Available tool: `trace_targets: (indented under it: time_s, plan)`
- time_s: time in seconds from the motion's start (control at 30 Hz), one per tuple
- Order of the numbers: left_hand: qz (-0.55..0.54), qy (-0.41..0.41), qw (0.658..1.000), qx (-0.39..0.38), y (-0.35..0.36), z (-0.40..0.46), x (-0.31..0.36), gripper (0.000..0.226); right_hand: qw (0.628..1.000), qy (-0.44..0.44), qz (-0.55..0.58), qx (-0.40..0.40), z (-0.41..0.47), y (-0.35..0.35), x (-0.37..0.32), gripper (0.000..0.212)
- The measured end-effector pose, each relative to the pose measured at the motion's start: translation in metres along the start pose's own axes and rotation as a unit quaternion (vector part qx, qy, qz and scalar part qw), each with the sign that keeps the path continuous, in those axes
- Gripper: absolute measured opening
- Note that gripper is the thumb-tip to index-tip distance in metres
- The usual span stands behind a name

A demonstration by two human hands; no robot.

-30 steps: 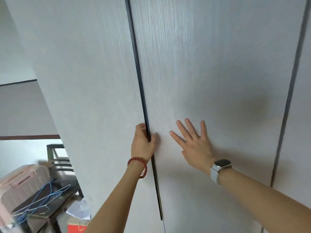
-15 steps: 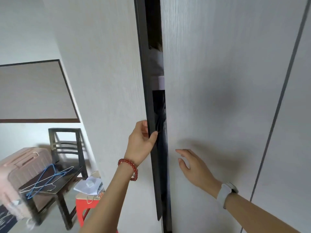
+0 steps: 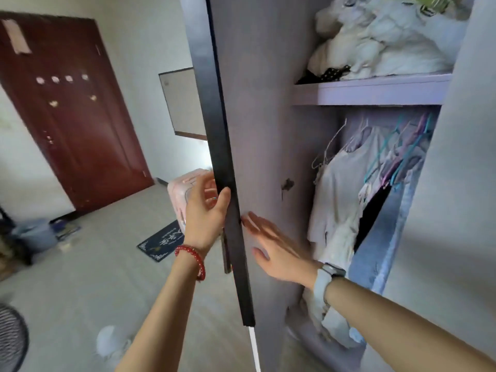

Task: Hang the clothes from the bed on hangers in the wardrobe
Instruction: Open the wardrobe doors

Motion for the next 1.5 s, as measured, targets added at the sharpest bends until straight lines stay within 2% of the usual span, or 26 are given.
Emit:
trace_targets:
  time_s: [0.13, 0.2, 0.27, 0.37, 0.47, 0.53, 0.6, 0.67, 0.8, 0.87, 0.97, 1.03, 1.07, 1.13, 1.17, 1.23, 1.33, 1.5]
  plan:
    - [0.071, -0.010, 0.997, 0.008, -0.025, 0.024, -0.028, 0.036, 0.997, -0.020, -0.040, -0.057, 0.040, 0.038, -0.021, 0.063]
    - [0.116, -0.018, 0.993, 0.009, -0.035, 0.041, -0.046, 0.063, 0.995, -0.019, -0.060, -0.080, 0.055, 0.049, -0.026, 0.060]
    - [0.120, -0.037, 0.992, 0.014, -0.042, 0.052, -0.057, 0.075, 0.994, -0.005, -0.071, -0.084, 0.064, 0.052, -0.024, 0.057]
    - [0.148, 0.004, 0.987, 0.066, -0.044, 0.051, -0.056, 0.068, 0.999, 0.009, -0.048, -0.011, 0.067, 0.038, -0.007, 0.047]
    - [0.170, 0.138, 0.966, 0.136, -0.029, 0.031, -0.038, 0.052, 0.991, -0.016, -0.055, 0.121, 0.055, 0.003, 0.019, 0.040]
    - [0.130, 0.168, 0.973, 0.091, 0.005, 0.018, -0.035, 0.042, 0.980, -0.030, -0.086, 0.179, 0.038, -0.025, 0.047, 0.036]
    - [0.098, 0.146, 0.984, 0.024, 0.048, 0.012, -0.037, 0.033, 0.964, -0.023, -0.147, 0.219, 0.018, -0.059, 0.077, 0.033]
    - [0.079, 0.118, 0.989, -0.032, 0.096, 0.008, -0.040, 0.026, 0.943, 0.010, -0.218, 0.251, -0.003, -0.101, 0.108, 0.033]
    - [0.037, 0.114, 0.984, -0.134, 0.203, -0.003, -0.019, 0.016, 0.888, 0.097, -0.354, 0.277, -0.042, -0.193, 0.156, 0.042]
    - [0.001, 0.114, 0.974, -0.196, 0.257, -0.010, -0.001, 0.025, 0.852, 0.161, -0.421, 0.264, -0.058, -0.237, 0.175, 0.049]
    - [-0.063, 0.085, 0.949, -0.296, 0.330, -0.023, 0.034, 0.056, 0.807, 0.256, -0.491, 0.206, -0.076, -0.284, 0.199, 0.057]
    - [-0.120, 0.041, 0.923, -0.364, 0.371, -0.036, 0.063, 0.077, 0.784, 0.324, -0.510, 0.144, -0.092, -0.303, 0.216, 0.069]
    - [-0.160, -0.007, 0.904, -0.397, 0.386, -0.045, 0.074, 0.086, 0.776, 0.338, -0.516, 0.128, -0.098, -0.307, 0.221, 0.074]
    - [-0.238, -0.091, 0.856, -0.449, 0.403, -0.064, 0.094, 0.097, 0.771, 0.340, -0.525, 0.120, -0.104, -0.312, 0.225, 0.080]
    - [-0.259, -0.104, 0.845, -0.456, 0.407, -0.069, 0.099, 0.095, 0.778, 0.337, -0.516, 0.120, -0.106, -0.310, 0.227, 0.076]
    - [-0.279, -0.098, 0.848, -0.441, 0.412, -0.069, 0.098, 0.079, 0.795, 0.375, -0.463, 0.113, -0.110, -0.303, 0.231, 0.068]
    - [-0.281, -0.104, 0.845, -0.443, 0.400, -0.066, 0.092, 0.062, 0.814, 0.383, -0.409, 0.150, -0.111, -0.285, 0.222, 0.066]
    - [-0.295, -0.038, 0.819, -0.490, 0.334, -0.083, 0.094, 0.064, 0.839, 0.361, -0.295, 0.283, -0.128, -0.247, 0.168, 0.059]
Point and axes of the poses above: each hand's wrist, its own z-axis towards the middle knuckle, its own y-axis out of the palm, x = y × z, the point moved 7 cm from there along z, towards the middle knuckle, and after that the axes turned 14 degrees about x, right-handed, at the moved point
